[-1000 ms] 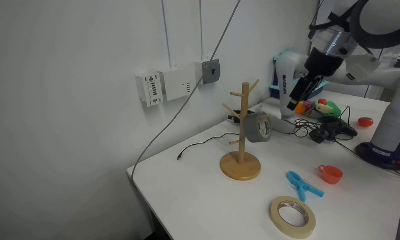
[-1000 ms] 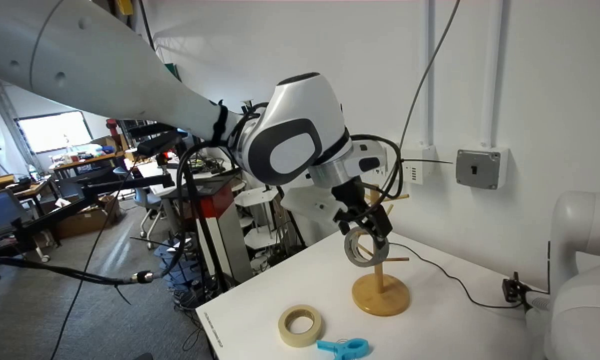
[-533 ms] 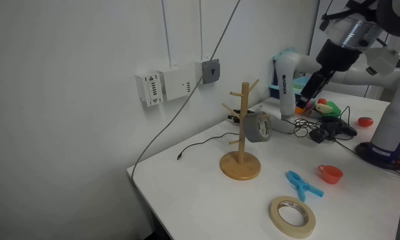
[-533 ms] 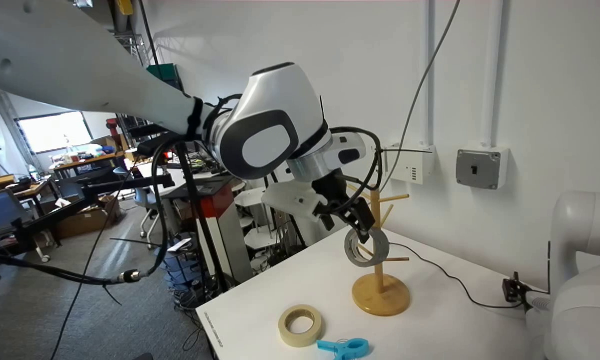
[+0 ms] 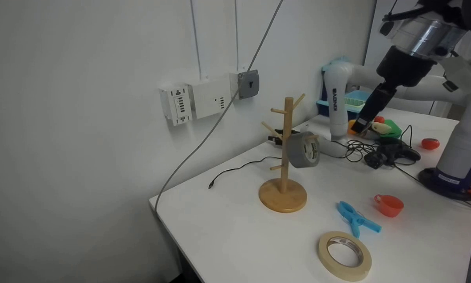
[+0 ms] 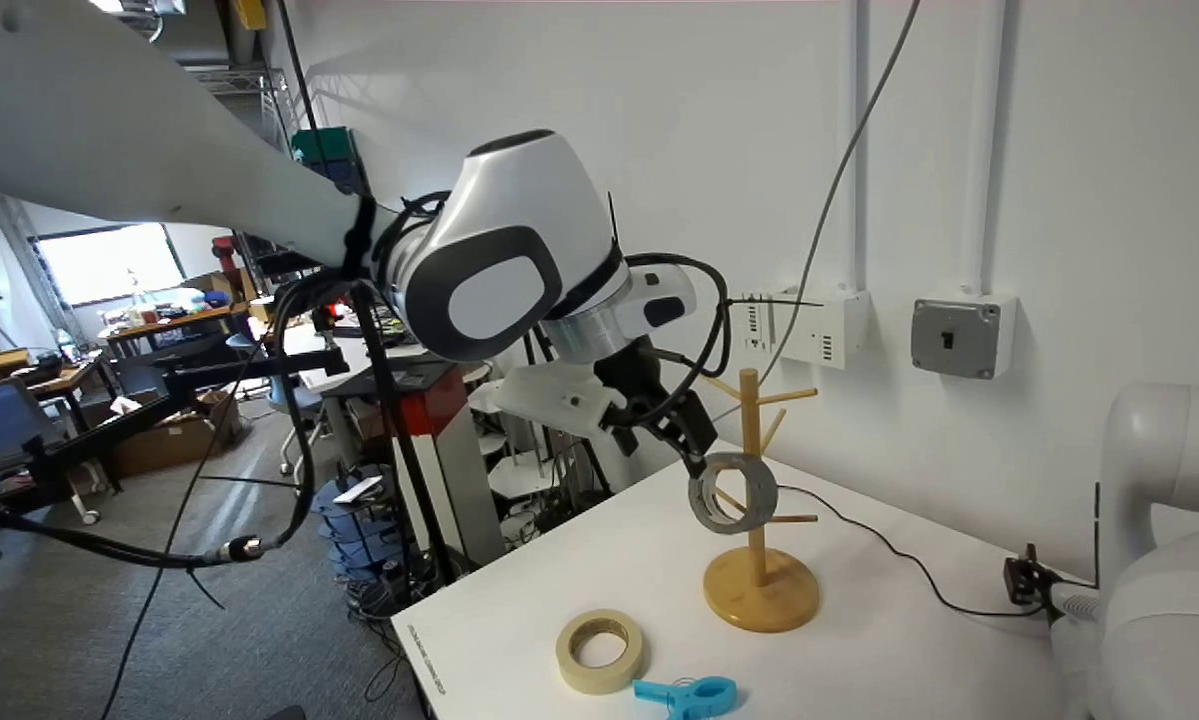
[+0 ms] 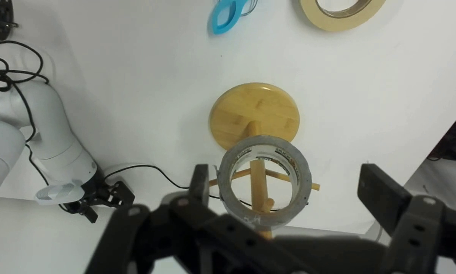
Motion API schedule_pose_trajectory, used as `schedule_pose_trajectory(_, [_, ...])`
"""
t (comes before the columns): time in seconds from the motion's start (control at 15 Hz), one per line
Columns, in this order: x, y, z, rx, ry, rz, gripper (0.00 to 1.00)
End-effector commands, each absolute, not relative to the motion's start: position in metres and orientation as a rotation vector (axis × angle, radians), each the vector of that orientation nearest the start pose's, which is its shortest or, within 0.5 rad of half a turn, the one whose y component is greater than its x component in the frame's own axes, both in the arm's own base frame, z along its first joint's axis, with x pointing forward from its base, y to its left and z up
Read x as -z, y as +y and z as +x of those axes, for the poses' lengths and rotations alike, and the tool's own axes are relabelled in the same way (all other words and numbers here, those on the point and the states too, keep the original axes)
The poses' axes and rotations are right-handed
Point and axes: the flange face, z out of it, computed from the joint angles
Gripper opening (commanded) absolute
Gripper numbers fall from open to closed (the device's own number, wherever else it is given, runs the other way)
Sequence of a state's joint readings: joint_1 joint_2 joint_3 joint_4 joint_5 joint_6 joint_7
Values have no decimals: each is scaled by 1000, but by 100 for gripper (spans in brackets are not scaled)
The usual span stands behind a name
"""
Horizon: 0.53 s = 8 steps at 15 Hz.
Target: Hang the grey masking tape on the wooden rack
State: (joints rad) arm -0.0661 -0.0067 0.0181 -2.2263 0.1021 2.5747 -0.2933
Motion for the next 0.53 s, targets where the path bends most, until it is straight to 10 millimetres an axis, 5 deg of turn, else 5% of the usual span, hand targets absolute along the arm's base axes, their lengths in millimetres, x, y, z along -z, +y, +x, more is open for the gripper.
schedule_pose_trajectory(0.0, [-417, -23, 542, 605, -311, -3041, 100])
schedule_pose_trajectory(0.47, [-408, -16, 548, 549, -315, -3056, 100])
